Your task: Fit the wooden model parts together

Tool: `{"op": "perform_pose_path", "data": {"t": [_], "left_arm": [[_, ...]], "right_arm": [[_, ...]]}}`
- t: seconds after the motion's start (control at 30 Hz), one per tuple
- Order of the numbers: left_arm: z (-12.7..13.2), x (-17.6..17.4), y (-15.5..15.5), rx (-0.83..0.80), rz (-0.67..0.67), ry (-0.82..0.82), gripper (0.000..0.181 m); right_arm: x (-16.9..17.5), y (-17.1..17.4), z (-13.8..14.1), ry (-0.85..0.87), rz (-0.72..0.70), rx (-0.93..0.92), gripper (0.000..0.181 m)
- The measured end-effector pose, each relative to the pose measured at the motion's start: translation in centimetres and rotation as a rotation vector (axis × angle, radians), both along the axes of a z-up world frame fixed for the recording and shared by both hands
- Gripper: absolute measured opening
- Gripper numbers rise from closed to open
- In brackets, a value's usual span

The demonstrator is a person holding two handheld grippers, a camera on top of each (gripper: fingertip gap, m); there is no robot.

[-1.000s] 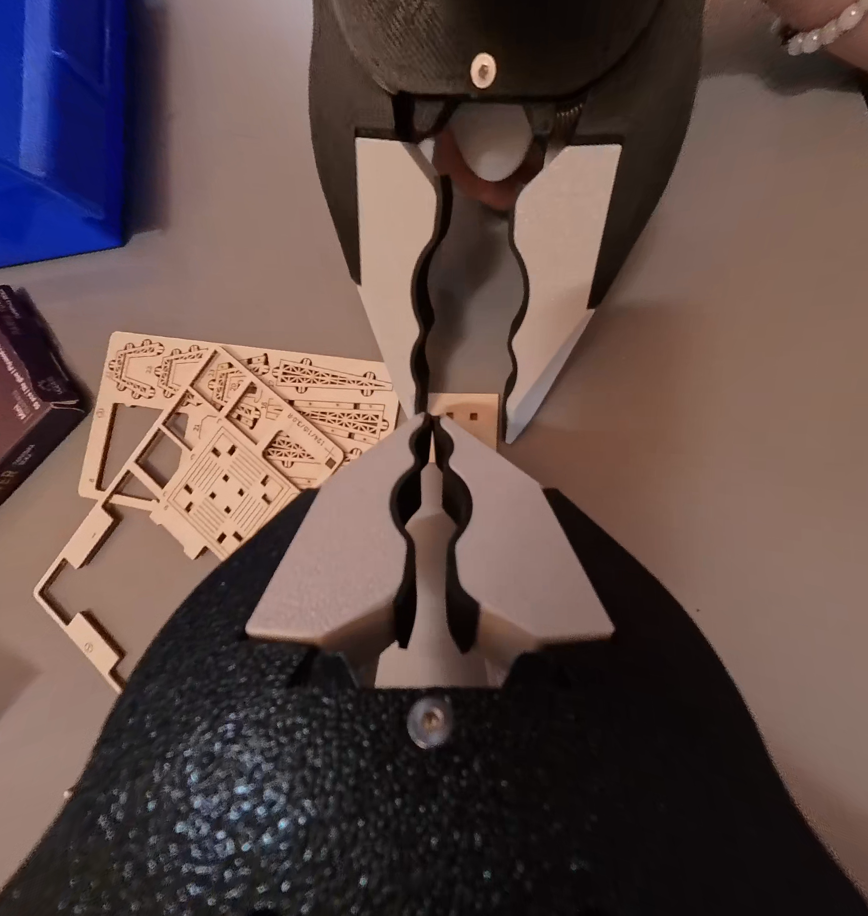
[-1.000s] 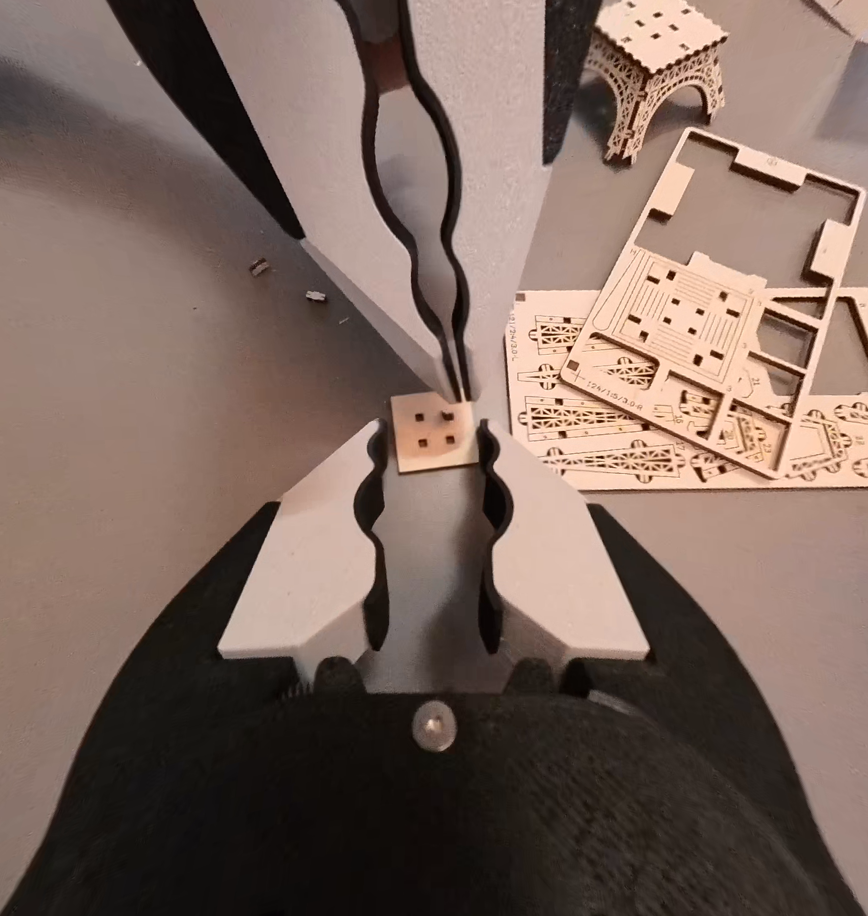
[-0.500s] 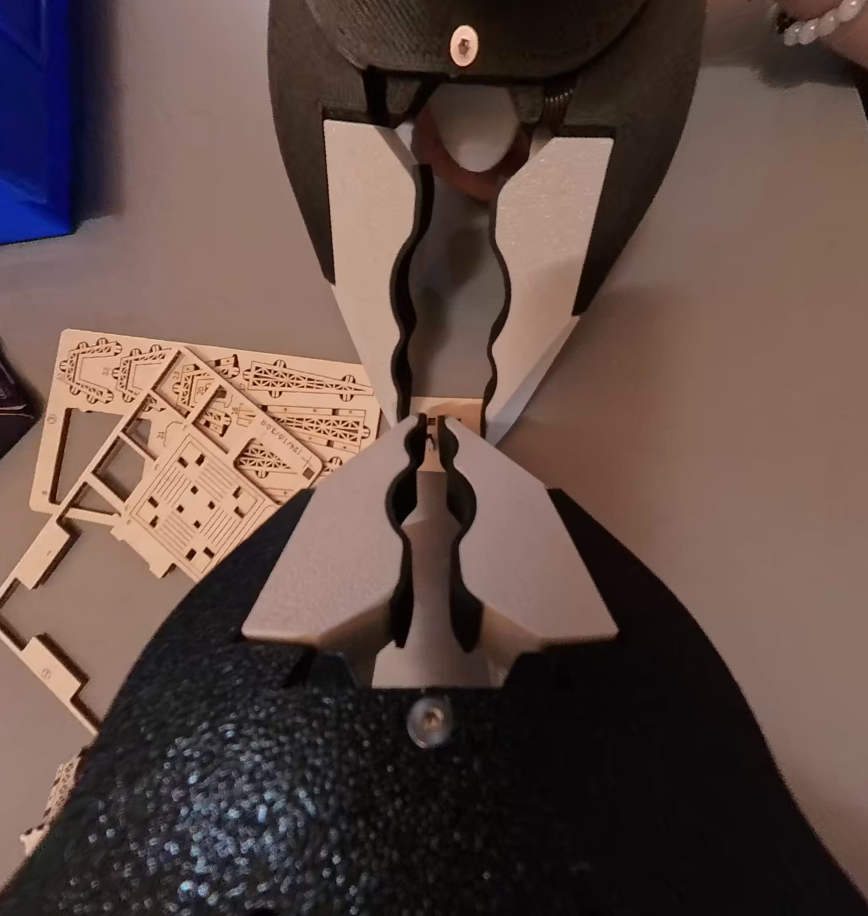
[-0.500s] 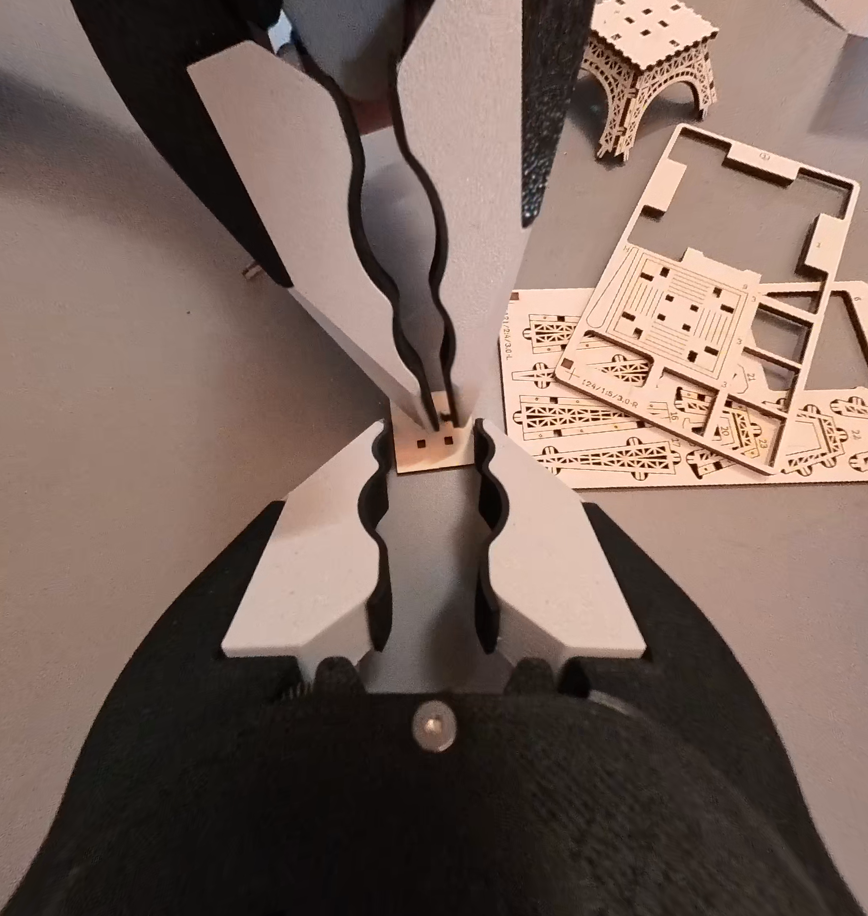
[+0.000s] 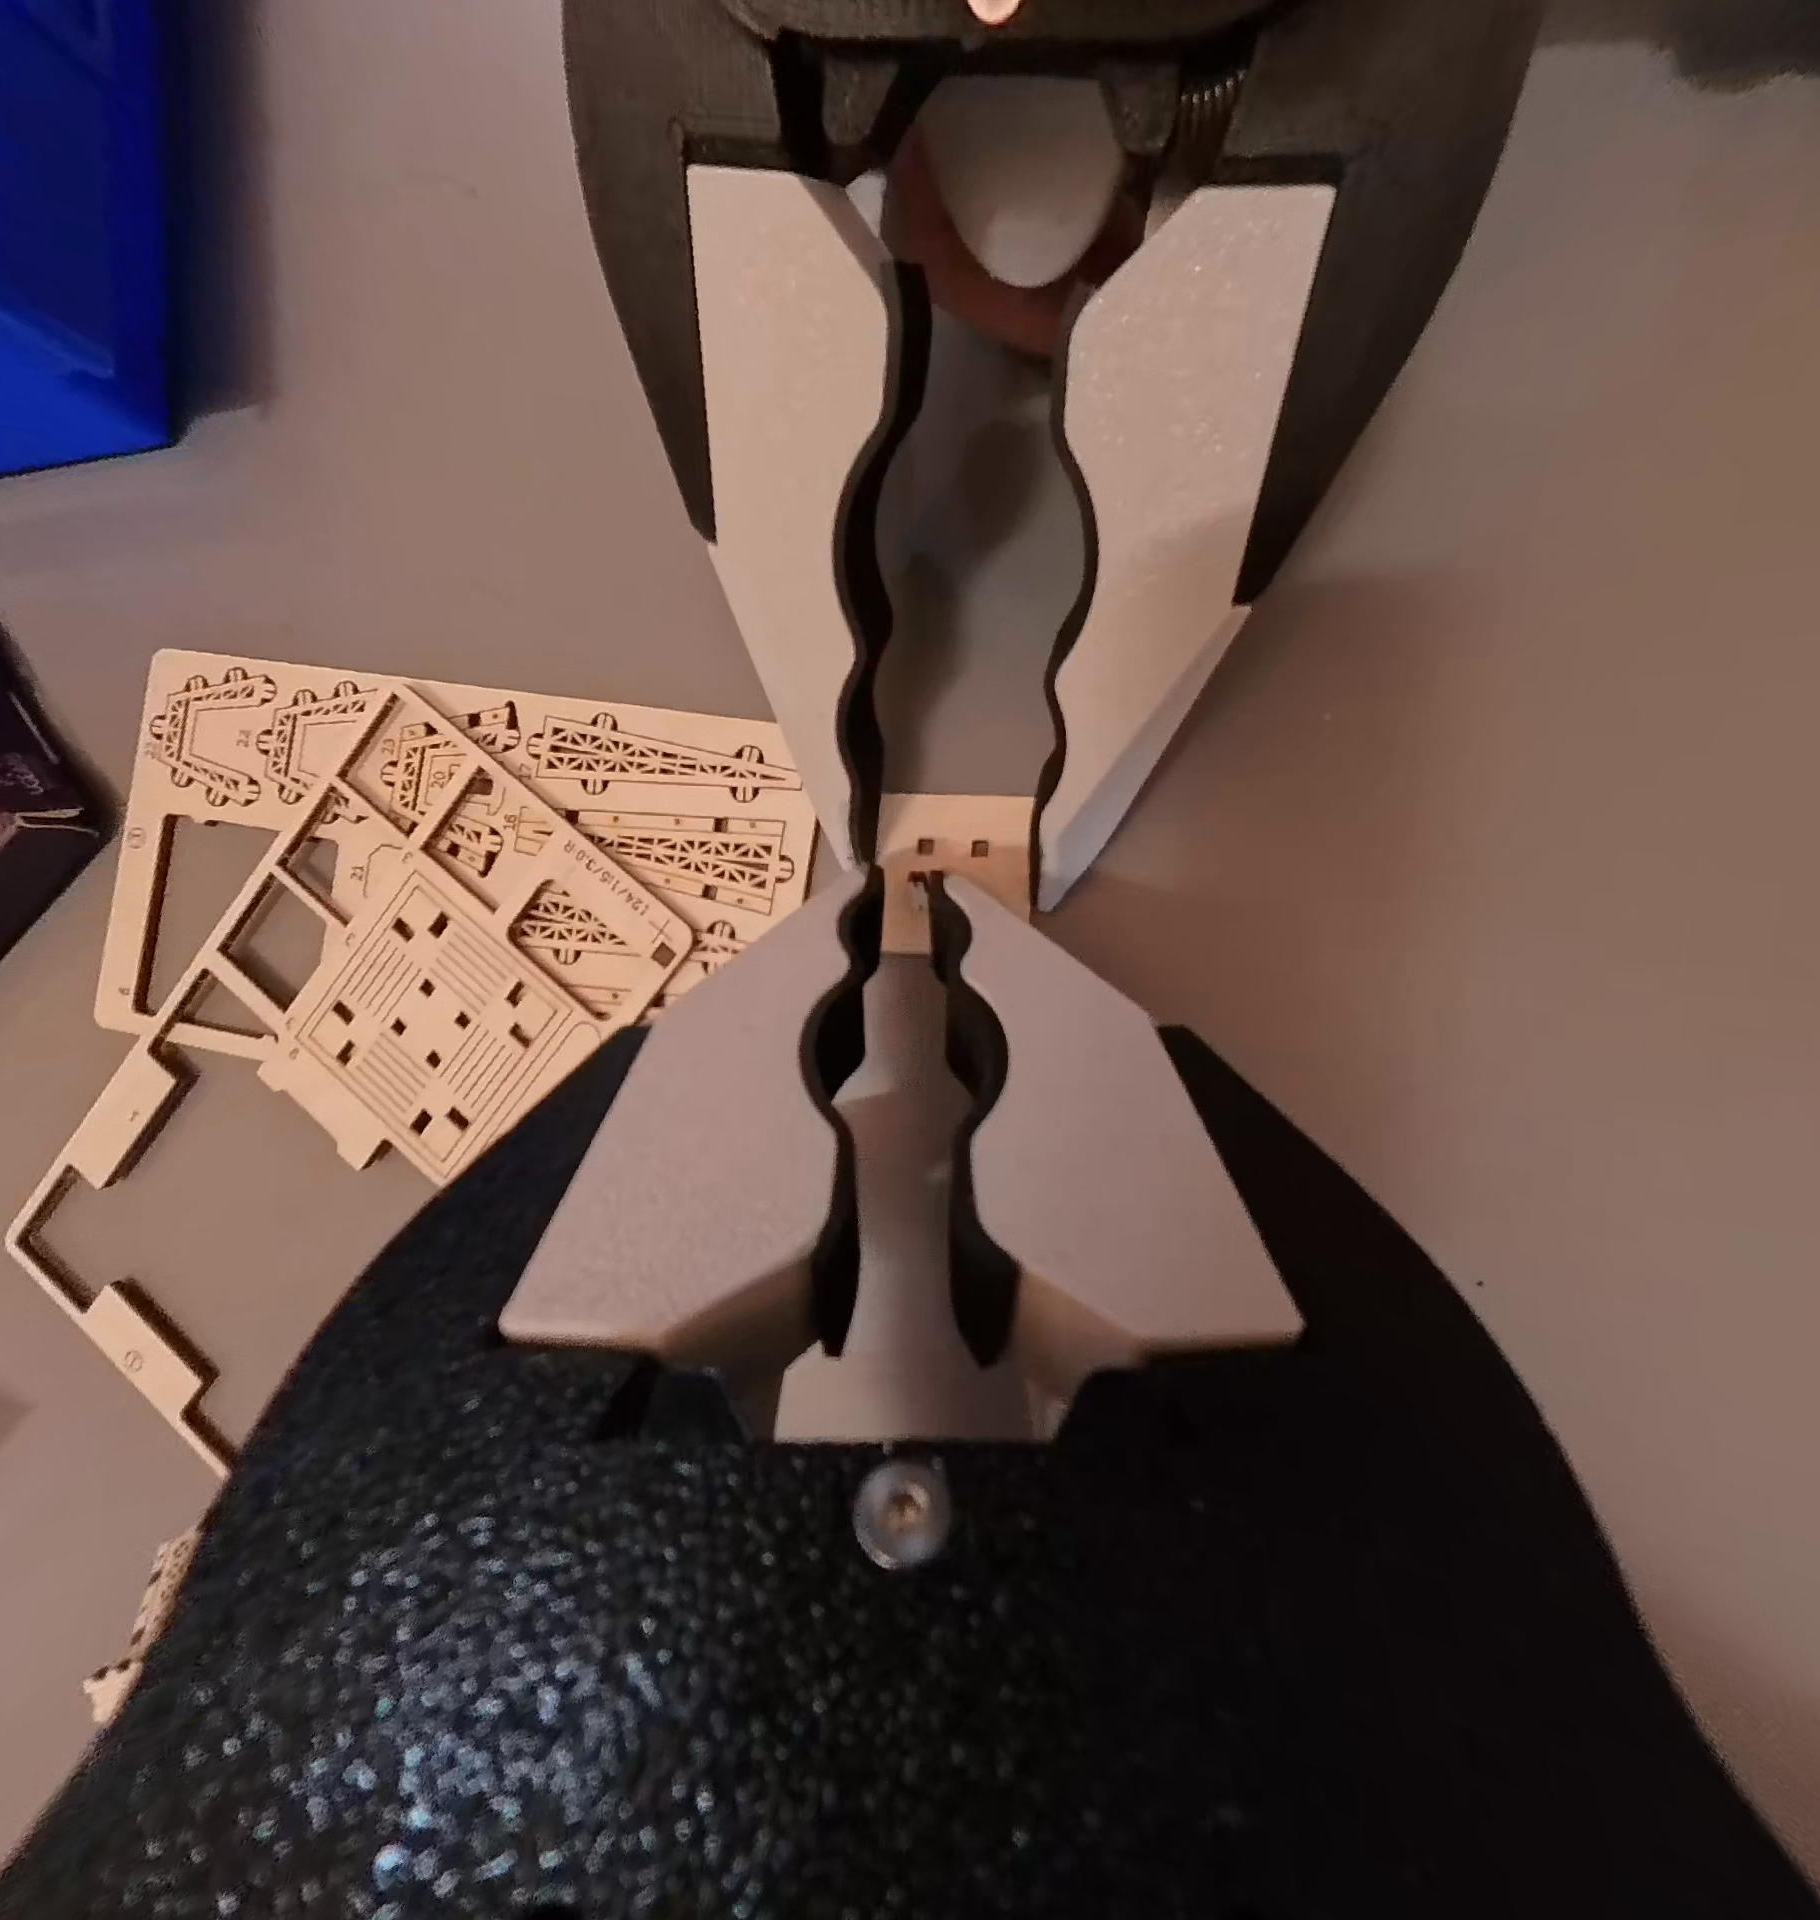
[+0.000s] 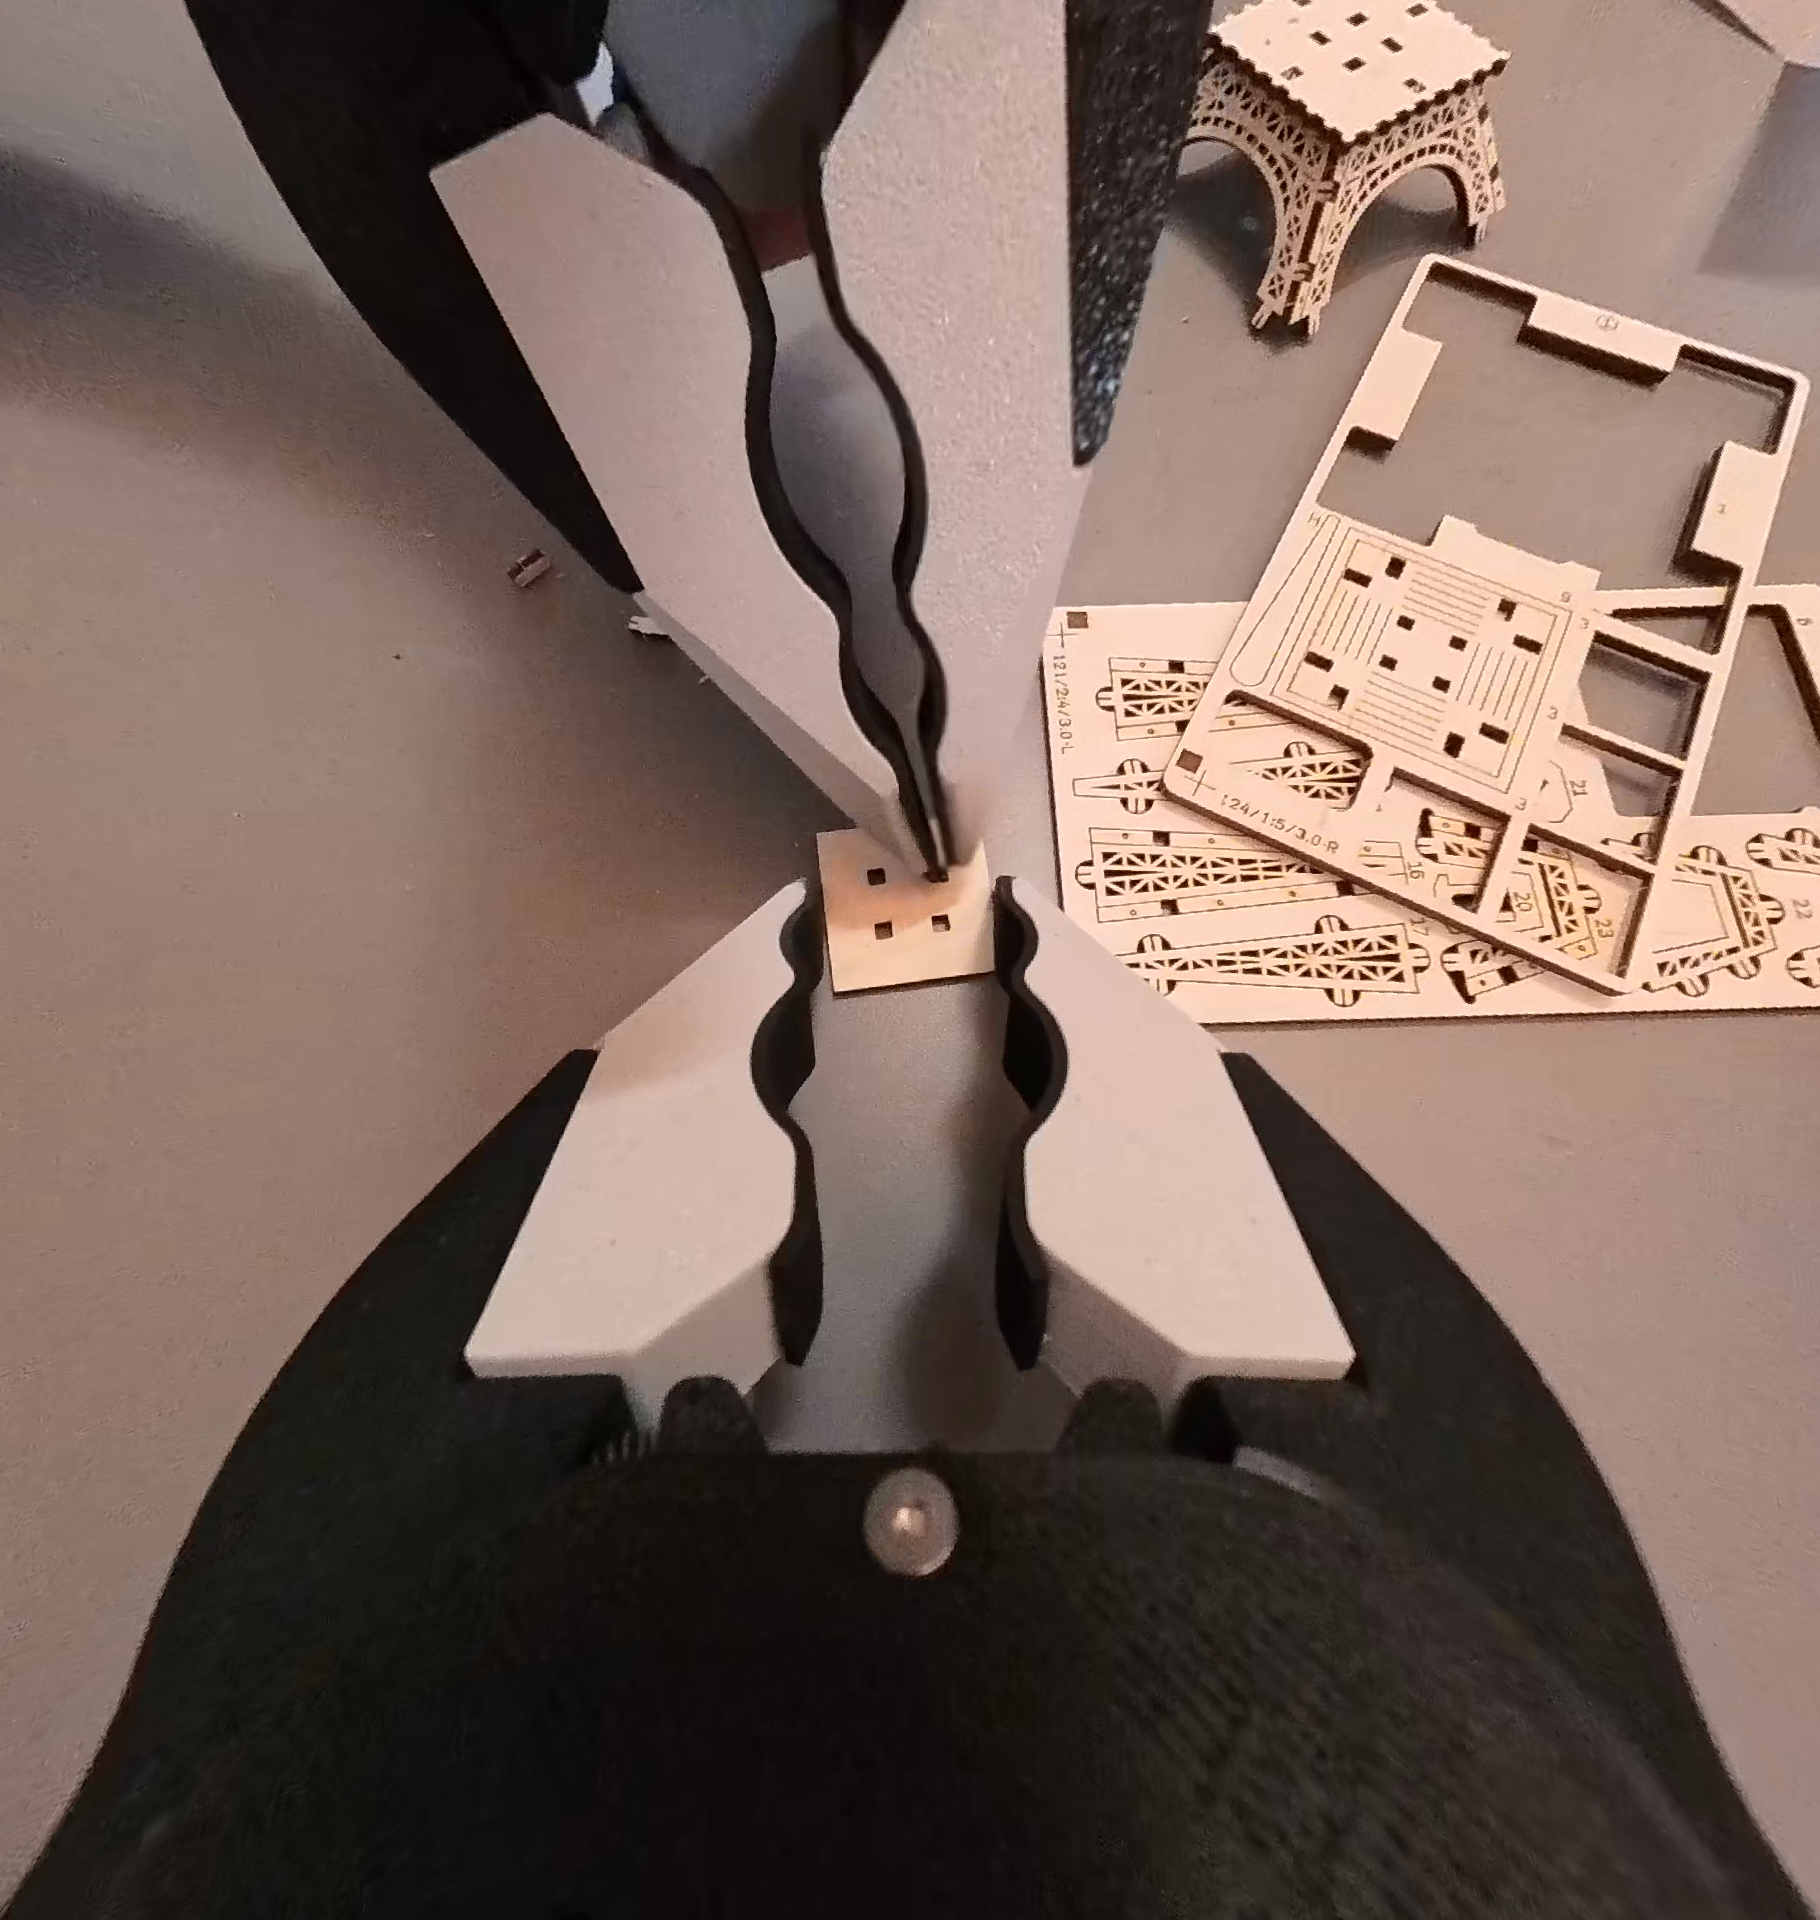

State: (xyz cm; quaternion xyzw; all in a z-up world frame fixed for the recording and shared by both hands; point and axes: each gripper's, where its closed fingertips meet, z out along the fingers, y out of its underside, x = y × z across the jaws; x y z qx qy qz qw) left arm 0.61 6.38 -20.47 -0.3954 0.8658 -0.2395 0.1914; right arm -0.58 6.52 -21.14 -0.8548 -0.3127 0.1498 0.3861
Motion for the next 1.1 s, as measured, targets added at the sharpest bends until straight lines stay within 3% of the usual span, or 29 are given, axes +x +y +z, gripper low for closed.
{"op": "perform_pose_path", "data": {"t": [0.03,0.77,1.1], "left_arm": [[0.0,0.0,-0.1,-0.004,-0.003,0.003,0.005],[0.0,-0.2,0.1,-0.003,-0.024,-0.012,0.000],[0.3,-0.1,-0.2,-0.142,-0.029,-0.095,0.000]], "right_arm": [[0.0,0.0,0.0,0.000,0.000,0.000,0.031],[0.0,0.0,0.0,0.002,0.000,-0.002,0.031],[0.0,0.0,0.0,0.005,0.000,-0.003,0.031]]}}
